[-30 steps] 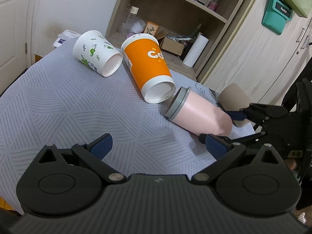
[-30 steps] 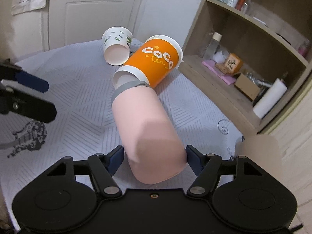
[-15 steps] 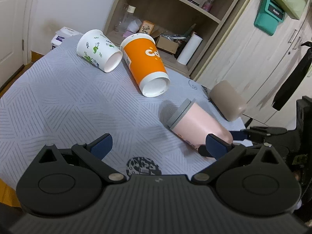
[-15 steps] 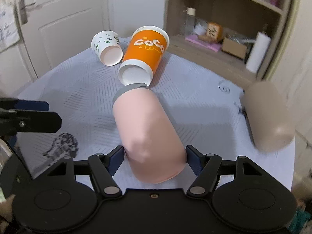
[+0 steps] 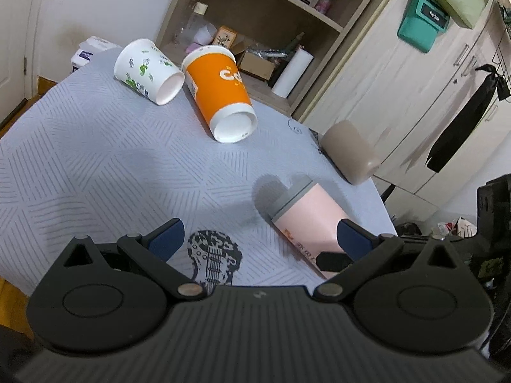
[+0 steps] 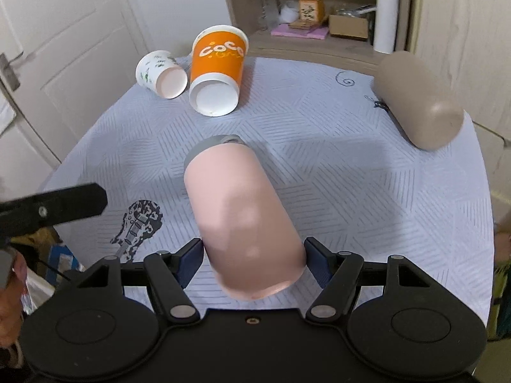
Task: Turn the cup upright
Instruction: 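Close the right tool on the pink tumbler while the left tool approaches it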
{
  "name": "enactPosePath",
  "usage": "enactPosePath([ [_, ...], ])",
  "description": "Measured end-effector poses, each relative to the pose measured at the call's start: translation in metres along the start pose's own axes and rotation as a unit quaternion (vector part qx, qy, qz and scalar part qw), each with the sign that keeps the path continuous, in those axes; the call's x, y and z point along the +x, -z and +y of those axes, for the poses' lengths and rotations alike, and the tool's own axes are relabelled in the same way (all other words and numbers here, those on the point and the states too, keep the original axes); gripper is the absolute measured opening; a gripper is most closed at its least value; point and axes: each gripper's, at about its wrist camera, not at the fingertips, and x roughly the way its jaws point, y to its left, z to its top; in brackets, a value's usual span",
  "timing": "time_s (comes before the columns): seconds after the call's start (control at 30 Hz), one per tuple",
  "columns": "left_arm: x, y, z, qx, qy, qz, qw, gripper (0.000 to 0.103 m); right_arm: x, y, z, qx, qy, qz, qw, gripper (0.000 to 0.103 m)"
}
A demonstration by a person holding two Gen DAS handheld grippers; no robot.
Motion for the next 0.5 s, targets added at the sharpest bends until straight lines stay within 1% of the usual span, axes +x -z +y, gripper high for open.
enactPosePath([
  [0.07,0.004,0.001,0.000,-0.005,0.004,0.009,0.9999,0.103,-0.001,0.001,-0.001,0.007,-0.002,-0.003,1.000,0.074],
  [0.13,0.009,0.002,0.000,-0.013,0.016,0.017,0.9997,0.103,0.000,0.002,-0.003,0.008,-0.005,-0.005,1.000,0.074],
  [0.2,0.018,0.001,-0.002,-0.015,0.038,0.028,0.9987,0.103,0.000,0.001,-0.004,0.008,-0.010,-0.007,1.000,0.074],
  [0.3,0.033,-0.004,-0.006,-0.036,0.066,0.052,0.9958,0.103,0.002,-0.001,-0.007,0.011,-0.017,-0.004,1.000,0.074],
  [0.4,0.050,-0.007,-0.009,-0.067,0.090,0.083,0.9902,0.103,0.002,-0.001,-0.010,0.011,-0.024,0.001,1.000,0.074],
  [0.5,0.067,-0.010,-0.011,-0.096,0.113,0.124,0.9811,0.100,0.002,-0.001,-0.013,0.005,-0.031,0.003,1.000,0.074],
])
